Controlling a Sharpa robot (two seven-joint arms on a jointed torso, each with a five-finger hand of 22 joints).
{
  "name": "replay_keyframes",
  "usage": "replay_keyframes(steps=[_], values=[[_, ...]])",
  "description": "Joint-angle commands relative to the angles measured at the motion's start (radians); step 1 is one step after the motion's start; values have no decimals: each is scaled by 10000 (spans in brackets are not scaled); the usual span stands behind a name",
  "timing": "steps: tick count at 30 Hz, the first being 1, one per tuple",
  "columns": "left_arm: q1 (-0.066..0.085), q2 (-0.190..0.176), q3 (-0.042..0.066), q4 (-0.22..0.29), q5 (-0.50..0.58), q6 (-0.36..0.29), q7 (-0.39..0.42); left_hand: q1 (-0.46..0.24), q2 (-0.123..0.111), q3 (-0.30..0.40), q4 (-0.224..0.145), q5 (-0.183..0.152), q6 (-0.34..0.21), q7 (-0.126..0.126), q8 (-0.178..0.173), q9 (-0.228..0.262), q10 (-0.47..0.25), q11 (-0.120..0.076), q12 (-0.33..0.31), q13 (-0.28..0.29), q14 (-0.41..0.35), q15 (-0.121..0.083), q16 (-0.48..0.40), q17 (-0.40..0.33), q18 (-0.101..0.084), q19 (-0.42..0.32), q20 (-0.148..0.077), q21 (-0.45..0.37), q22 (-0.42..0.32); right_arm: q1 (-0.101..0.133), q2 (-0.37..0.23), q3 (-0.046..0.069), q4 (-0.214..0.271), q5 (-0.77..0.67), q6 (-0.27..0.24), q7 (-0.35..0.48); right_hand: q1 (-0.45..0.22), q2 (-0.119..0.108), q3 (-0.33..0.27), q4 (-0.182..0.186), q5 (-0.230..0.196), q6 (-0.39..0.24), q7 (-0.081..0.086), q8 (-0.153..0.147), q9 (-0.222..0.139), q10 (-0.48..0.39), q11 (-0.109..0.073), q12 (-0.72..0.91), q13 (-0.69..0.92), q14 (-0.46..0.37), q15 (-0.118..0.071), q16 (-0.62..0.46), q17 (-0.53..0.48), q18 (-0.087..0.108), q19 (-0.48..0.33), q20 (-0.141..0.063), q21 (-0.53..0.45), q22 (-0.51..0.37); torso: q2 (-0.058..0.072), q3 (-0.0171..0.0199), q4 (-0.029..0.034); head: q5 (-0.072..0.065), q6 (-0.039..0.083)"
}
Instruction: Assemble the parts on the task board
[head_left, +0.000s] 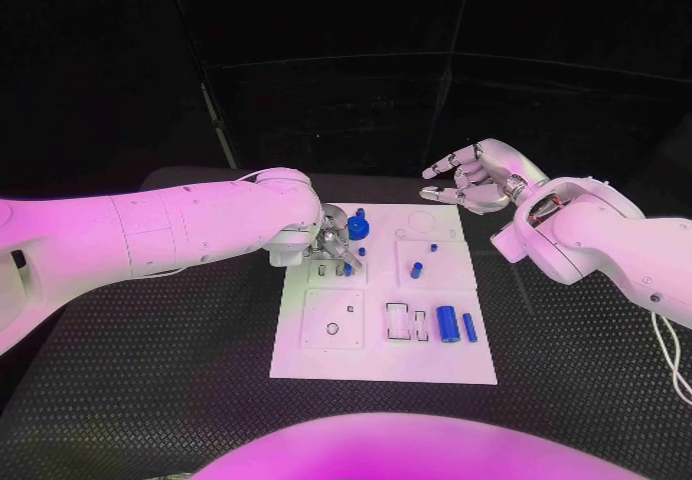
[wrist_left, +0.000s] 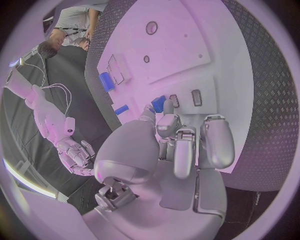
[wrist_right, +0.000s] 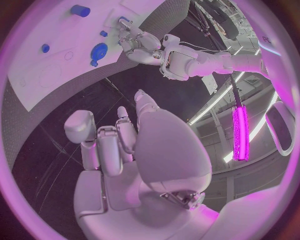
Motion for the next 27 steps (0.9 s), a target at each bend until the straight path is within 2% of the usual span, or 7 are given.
replay_keyframes(steps=[1,6,9,16,20,27], values=[[11,-16,3,33,74,-122,-34,390,152,379,-293,5,-112,-13,81,57,-97,-17,-130,-101,1039,-100,31,2633,-113,-3,-80,-5,-47,23,11,8,6,-71,100,2,-9,58,-25,-44,57,95,-9,63,-15,13,-70,-24,15,679,-69,-45,881,-6,-57,-14,-68,-24,5,-2,-6,37,-24],[10,-80,3,81,391,-340,30,846,282,1098,-804,5,-222,-61,172,219,-182,-65,-311,-263,1039,-148,31,2633,-105,-28,-129,-39,-77,22,21,7,-14,-93,161,-26,-7,58,-25,-45,58,96,-9,64,-16,13,-71,-24,15,679,-69,-45,880,-6,-58,-14,-68,-25,4,5,4,41,-63],[9,-126,3,110,620,-464,59,987,274,1482,-1049,1,-301,-58,236,318,-274,-71,-491,-451,1039,-156,31,2633,-103,-42,-145,-60,-97,22,37,6,-34,-98,198,-37,31,60,-18,-77,72,106,-12,72,-18,9,-75,-29,8,673,-73,-61,852,-1,-70,-17,-83,-51,1,5,4,63,-73],[8,-357,3,281,1041,-881,95,436,-56,2628,-1318,11,-462,-40,527,705,-260,-65,-692,-674,1039,-132,31,2633,-108,-35,-137,-60,-35,20,74,5,-88,-102,266,-38,72,75,-5,-111,95,115,-14,79,-23,-3,-78,-43,-9,668,-77,-77,823,7,-92,-20,-107,-98,-1,8,8,81,-84],[6,-650,3,537,1211,-1368,105,259,-174,2979,-1387,13,-489,-62,609,807,-238,-56,-697,-687,1039,-149,31,2633,-114,-26,-137,-52,-4,19,81,4,-121,-102,298,-31,88,88,2,-124,126,117,-12,82,-26,-18,-78,-60,-28,657,-78,-102,776,20,-132,-23,-144,-174,-2,3,16,61,-84],[-8,-1263,0,1167,1292,-2420,204,-224,-557,3929,-1543,-12,-530,-77,785,1035,-133,-86,-623,-634,1039,-161,31,2633,-140,36,-154,25,173,19,77,4,-157,-102,320,-15,87,94,3,-124,140,117,-11,83,-28,-26,-77,-70,-39,652,-78,-114,754,26,-150,-24,-160,-207,-1,8,22,83,-95]])
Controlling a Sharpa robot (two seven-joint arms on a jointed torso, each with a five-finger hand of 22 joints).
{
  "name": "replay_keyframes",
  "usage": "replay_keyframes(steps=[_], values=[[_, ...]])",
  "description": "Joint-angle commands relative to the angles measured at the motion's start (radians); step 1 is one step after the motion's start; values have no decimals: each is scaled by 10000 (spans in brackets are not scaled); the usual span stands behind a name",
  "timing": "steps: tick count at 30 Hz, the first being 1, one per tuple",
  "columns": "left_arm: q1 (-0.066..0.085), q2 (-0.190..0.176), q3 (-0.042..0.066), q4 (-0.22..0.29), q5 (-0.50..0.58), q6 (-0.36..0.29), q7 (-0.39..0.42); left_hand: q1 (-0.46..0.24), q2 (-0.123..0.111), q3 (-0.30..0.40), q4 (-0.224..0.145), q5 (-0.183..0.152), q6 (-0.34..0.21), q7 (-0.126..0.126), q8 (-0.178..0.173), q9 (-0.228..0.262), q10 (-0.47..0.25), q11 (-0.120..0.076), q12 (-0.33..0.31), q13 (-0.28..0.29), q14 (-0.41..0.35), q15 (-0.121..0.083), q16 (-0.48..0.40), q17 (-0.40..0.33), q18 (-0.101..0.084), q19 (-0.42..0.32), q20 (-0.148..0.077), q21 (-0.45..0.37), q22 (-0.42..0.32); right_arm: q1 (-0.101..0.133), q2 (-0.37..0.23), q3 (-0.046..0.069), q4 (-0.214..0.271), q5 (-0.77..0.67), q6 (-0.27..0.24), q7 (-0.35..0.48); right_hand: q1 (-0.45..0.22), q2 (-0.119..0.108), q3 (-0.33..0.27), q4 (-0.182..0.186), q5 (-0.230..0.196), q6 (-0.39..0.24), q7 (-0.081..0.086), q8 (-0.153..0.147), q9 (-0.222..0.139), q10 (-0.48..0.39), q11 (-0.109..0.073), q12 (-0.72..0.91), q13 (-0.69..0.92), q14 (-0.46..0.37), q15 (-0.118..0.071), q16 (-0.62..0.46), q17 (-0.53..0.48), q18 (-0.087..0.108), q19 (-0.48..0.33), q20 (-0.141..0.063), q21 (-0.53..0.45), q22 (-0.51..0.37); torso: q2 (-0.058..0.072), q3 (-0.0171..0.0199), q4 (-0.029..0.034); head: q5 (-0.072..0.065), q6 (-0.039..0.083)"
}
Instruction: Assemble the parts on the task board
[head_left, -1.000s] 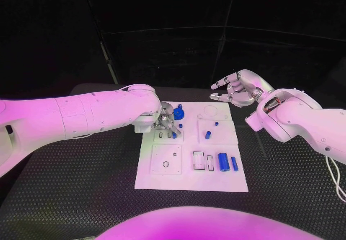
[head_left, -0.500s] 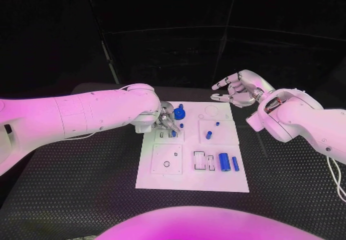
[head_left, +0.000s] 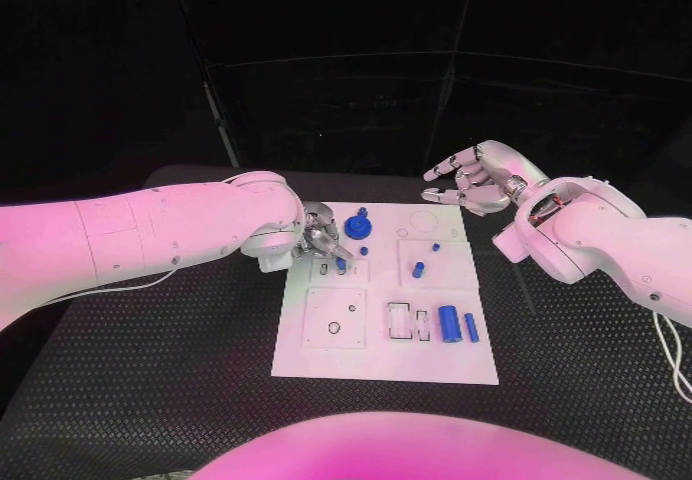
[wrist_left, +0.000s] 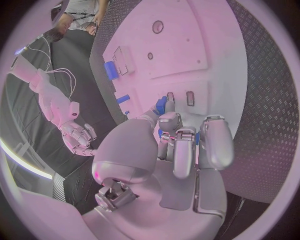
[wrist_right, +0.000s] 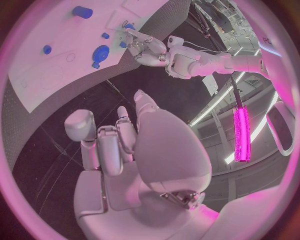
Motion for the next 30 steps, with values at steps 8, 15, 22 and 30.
replay_keyframes(steps=[8,15,22,30], values=[[-172,-830,-6,1130,-289,-2579,870,-364,-424,2291,-1392,-20,-70,-45,209,213,211,-76,97,68,1038,-122,31,2633,-179,140,-56,150,294,20,-26,6,-15,-40,101,66,9,54,-8,-53,52,50,-4,44,-19,-22,-75,-51,-9,613,-41,-66,751,28,-76,-25,-52,-12,-4,22,15,68,4],[-596,-1291,-12,1739,-1031,-4142,1582,-633,-912,3358,-1499,-25,-64,-62,327,355,328,-96,132,88,1038,-141,31,2633,-210,210,-75,243,482,20,-61,5,-48,-40,100,70,9,54,-8,-53,52,50,-4,44,-19,-22,-75,-51,-9,613,-41,-66,751,28,-76,-25,-52,-12,-9,43,69,28,-15],[-960,-1374,-15,1877,-1996,-5159,2178,-753,-1169,3946,-1546,-16,-55,-66,406,442,403,-106,177,125,1038,-149,31,2633,-227,251,-84,301,596,19,-94,4,-52,-40,101,77,9,54,-8,-53,52,50,-4,44,-19,-22,-75,-51,-9,613,-41,-66,751,28,-76,-25,-52,-12,-21,51,81,-2,-31],[-1172,-1327,-16,1865,-3221,-5503,2411,-834,-1342,4331,-1553,-15,-51,-70,473,510,450,-114,207,142,1038,-153,31,2633,-240,277,-87,342,679,17,-92,3,-79,-40,107,98,9,54,-8,-53,52,50,-4,44,-19,-22,-75,-51,-9,613,-41,-66,751,28,-76,-25,-52,-12,-3,44,74,4,0]])
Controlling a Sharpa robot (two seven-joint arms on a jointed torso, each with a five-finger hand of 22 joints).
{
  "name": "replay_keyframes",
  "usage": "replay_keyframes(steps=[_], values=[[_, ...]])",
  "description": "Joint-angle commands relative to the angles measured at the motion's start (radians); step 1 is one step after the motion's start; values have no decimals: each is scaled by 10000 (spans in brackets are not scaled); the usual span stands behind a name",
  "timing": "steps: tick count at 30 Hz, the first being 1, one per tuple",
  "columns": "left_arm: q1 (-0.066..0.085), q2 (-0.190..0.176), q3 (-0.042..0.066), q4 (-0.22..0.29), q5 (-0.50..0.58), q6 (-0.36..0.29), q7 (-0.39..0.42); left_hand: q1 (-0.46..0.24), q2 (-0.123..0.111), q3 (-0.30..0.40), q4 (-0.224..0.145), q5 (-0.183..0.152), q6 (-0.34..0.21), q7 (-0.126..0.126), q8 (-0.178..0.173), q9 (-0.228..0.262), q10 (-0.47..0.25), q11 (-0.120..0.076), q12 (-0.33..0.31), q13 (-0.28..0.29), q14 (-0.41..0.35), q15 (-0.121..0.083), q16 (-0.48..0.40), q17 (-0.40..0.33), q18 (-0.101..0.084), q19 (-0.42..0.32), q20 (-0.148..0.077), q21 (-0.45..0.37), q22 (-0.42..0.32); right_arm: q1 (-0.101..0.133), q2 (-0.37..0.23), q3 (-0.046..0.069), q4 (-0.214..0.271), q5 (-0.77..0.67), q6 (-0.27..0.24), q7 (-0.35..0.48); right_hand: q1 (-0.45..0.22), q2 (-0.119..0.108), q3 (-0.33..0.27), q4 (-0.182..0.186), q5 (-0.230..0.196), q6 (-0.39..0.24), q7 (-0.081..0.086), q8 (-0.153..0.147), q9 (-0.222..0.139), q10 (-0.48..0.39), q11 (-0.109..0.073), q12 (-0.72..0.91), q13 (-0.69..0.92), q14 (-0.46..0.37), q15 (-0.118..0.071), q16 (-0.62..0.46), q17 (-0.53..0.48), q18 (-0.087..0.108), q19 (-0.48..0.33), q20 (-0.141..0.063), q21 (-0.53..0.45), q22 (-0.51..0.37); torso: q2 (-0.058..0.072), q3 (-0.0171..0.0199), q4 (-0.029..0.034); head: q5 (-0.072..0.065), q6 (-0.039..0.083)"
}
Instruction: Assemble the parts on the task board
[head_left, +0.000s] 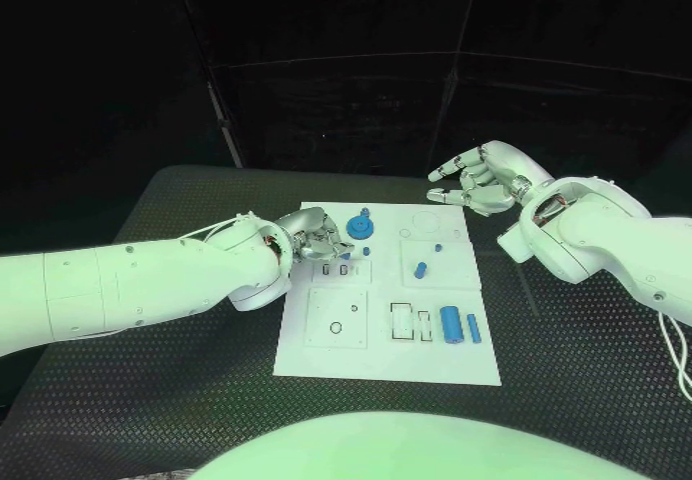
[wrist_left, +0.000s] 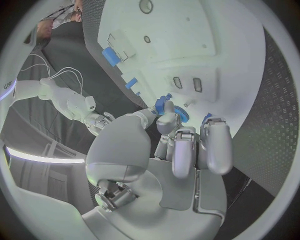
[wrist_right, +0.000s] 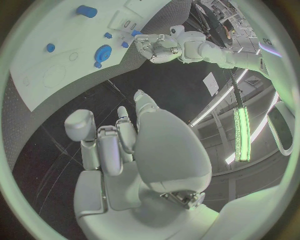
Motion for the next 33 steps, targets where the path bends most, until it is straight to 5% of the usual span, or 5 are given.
replay_keyframes(steps=[1,15,33], values=[[-47,43,8,-13,-1069,-528,464,16,-82,1751,-1683,2,-16,-39,43,12,89,-31,49,14,1037,-81,31,2634,-86,64,-17,32,17,18,9,5,-1,-30,50,86,9,54,-6,-55,52,50,-4,44,-10,-22,-75,-26,-7,614,-42,-67,753,27,-77,-25,-51,-14,17,-6,-5,5,16],[-208,254,8,-364,-1270,331,-171,-64,-141,1964,-1640,1,-8,-42,92,58,98,-33,35,-17,1037,-83,31,2634,-80,53,-19,19,1,16,54,4,-35,-30,90,101,9,54,-6,-55,52,50,-4,44,-10,-22,-75,-26,-7,614,-42,-67,753,27,-77,-25,-51,-14,24,-4,-11,6,-85],[-359,482,6,-691,-1276,579,-583,-88,-158,2008,-1627,0,-6,-44,108,71,113,-34,59,10,1037,-83,31,2634,-80,52,-19,17,1,14,81,3,-73,-30,132,125,-31,63,-26,-38,72,50,-4,47,-18,-11,-74,-15,6,626,-42,-47,803,21,-59,-26,-48,10,18,9,-7,-20,-159]])
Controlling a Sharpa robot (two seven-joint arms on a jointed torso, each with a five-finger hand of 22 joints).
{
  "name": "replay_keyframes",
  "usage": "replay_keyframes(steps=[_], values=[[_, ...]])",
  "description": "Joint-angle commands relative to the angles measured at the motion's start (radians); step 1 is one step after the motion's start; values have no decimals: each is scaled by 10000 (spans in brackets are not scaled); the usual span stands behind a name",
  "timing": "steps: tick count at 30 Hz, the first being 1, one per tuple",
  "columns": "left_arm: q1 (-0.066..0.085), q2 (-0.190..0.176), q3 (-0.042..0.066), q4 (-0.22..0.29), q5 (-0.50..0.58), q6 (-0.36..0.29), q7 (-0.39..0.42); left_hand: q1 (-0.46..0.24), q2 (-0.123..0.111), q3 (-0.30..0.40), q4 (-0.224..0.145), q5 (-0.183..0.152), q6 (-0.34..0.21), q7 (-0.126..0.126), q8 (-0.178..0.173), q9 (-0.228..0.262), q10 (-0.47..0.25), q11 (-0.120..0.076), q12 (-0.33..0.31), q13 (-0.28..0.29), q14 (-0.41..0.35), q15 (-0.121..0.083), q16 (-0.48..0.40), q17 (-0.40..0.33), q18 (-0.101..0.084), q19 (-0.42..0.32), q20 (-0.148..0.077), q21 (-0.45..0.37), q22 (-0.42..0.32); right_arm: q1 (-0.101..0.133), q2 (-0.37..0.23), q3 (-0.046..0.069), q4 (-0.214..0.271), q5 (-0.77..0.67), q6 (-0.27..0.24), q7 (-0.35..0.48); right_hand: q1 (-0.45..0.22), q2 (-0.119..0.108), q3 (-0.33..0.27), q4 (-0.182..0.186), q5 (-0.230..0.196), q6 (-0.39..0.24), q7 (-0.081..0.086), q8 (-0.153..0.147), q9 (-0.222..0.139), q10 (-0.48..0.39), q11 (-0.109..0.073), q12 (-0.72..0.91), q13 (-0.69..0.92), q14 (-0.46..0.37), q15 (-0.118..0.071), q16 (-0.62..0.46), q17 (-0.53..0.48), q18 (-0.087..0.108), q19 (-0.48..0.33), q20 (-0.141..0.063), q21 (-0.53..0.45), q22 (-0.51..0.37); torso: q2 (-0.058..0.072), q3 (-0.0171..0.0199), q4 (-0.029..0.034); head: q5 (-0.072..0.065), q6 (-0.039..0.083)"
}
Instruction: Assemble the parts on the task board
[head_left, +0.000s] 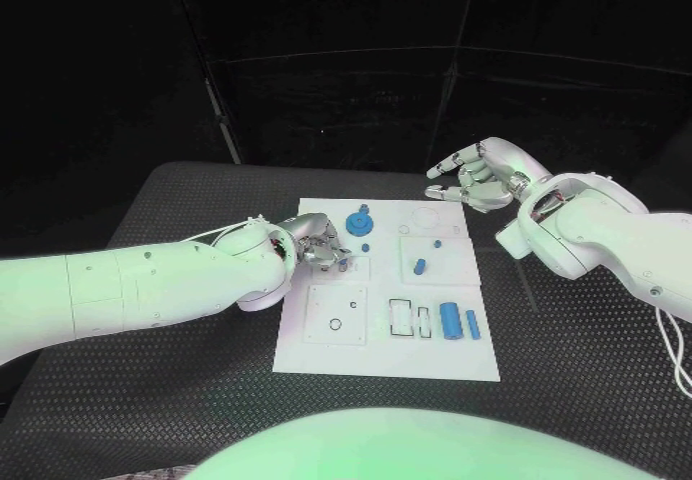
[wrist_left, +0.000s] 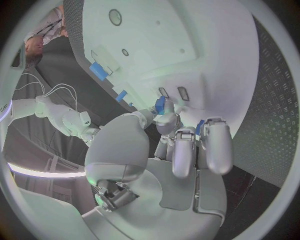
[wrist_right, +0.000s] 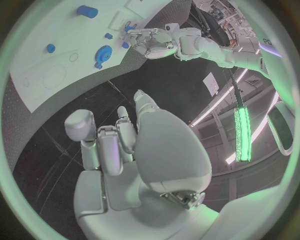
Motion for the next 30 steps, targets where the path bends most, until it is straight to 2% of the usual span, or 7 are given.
replay_keyframes(steps=[1,15,30], values=[[-1,11,7,-3,-96,237,-210,101,25,1609,-1558,36,-8,-77,59,17,65,10,59,17,1037,-84,31,2634,-82,52,-20,17,-10,17,7,5,11,-27,77,100,-30,63,-27,-39,36,50,-5,48,-9,-11,-74,-16,-4,627,-42,-47,805,21,-60,-26,-48,9,-6,8,13,-5,-20],[-23,25,7,10,-20,715,-206,76,-1,1646,-1550,36,-5,-81,77,32,78,7,74,29,1037,-84,31,2634,-84,56,-20,23,3,17,53,5,-15,-83,117,125,-35,74,-26,-36,43,49,-4,48,-11,-18,-74,-25,-16,626,-42,-50,799,25,-67,-26,-56,-8,-9,10,7,7,-72],[-27,-5,7,68,27,853,-383,56,-16,1669,-1541,37,1,-84,91,42,88,5,85,38,1037,-84,31,2634,-84,54,-21,22,2,15,81,5,-37,-89,153,164,-39,109,-17,-31,85,46,-5,48,-16,-12,-76,-20,-11,629,-43,-49,804,23,-56,-28,-55,-1,-12,2,24,-9,-131]])
